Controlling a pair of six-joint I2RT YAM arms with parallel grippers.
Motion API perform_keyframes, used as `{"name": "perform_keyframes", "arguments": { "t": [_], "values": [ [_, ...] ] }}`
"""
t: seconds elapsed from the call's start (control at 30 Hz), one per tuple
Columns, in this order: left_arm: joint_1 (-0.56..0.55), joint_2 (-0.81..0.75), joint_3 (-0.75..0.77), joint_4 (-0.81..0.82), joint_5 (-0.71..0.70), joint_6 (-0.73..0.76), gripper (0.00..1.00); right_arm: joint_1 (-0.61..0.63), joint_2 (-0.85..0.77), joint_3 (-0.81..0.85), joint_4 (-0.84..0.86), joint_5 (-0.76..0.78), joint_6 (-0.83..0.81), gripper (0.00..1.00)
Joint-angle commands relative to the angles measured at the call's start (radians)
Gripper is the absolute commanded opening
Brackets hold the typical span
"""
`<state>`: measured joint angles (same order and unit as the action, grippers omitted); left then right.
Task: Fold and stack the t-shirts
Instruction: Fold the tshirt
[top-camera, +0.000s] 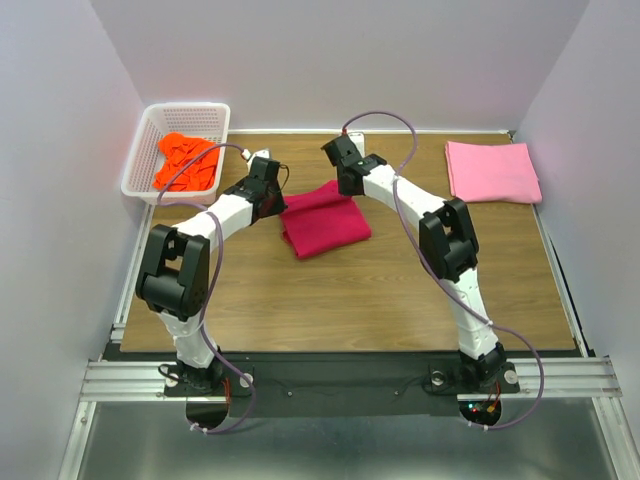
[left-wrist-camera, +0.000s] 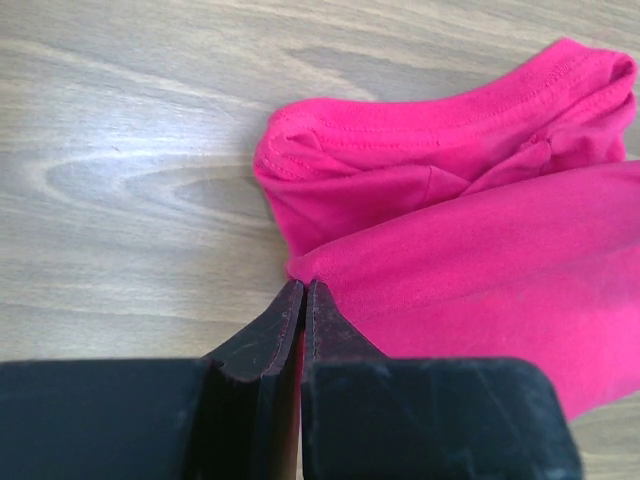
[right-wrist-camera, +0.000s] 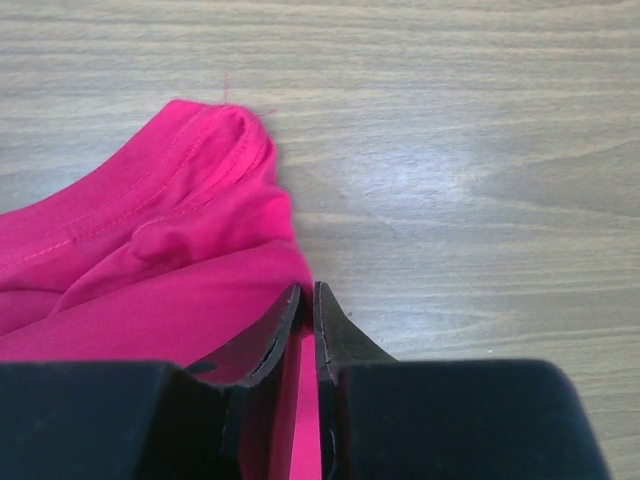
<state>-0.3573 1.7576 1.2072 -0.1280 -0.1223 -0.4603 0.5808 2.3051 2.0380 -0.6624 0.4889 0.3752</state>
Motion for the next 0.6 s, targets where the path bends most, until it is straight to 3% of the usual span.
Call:
{"name": "perform_keyframes", "arguments": {
  "t": [0.0,0.07,0.13,0.2,0.27,0.3,0.47,0.53,0.57],
  "values": [
    [0.024,-0.004,0.046,0.028,-0.072,0.022,0.10,-0.033,0.000,0.025,0.067,0.079,0.027,0.18],
    [0.024,-0.004,0.063,0.031,-0.085,0.022,0.20,-0.033,0.001,0.054,0.072,0.074,0.027,0.20],
    [0.026,-0.015,0.066,0.040,-0.097,0.018,0.31,-0.035,-0.004,0.079,0.072,0.065,0.024,0.27],
    [0.027,-0.032,0.080,0.041,-0.100,0.022,0.51,-0.035,-0.021,0.114,0.075,0.045,0.010,0.35],
    [0.029,-0.053,0.086,0.042,-0.100,0.026,0.70,-0.035,-0.052,0.122,0.078,0.030,0.002,0.37],
    [0.029,-0.063,0.086,0.044,-0.099,0.026,0.75,-0.035,-0.068,0.116,0.080,0.011,-0.001,0.42],
    [0.021,-0.153,0.042,0.071,-0.027,0.029,0.75,-0.039,-0.170,0.001,0.095,-0.125,-0.012,0.47],
    [0.006,-0.168,0.012,0.091,0.039,0.032,0.70,-0.050,-0.229,-0.102,0.109,-0.203,0.008,0.47],
    [0.000,-0.168,0.005,0.097,0.061,0.032,0.59,-0.058,-0.251,-0.142,0.122,-0.234,0.013,0.47]
  ]
}}
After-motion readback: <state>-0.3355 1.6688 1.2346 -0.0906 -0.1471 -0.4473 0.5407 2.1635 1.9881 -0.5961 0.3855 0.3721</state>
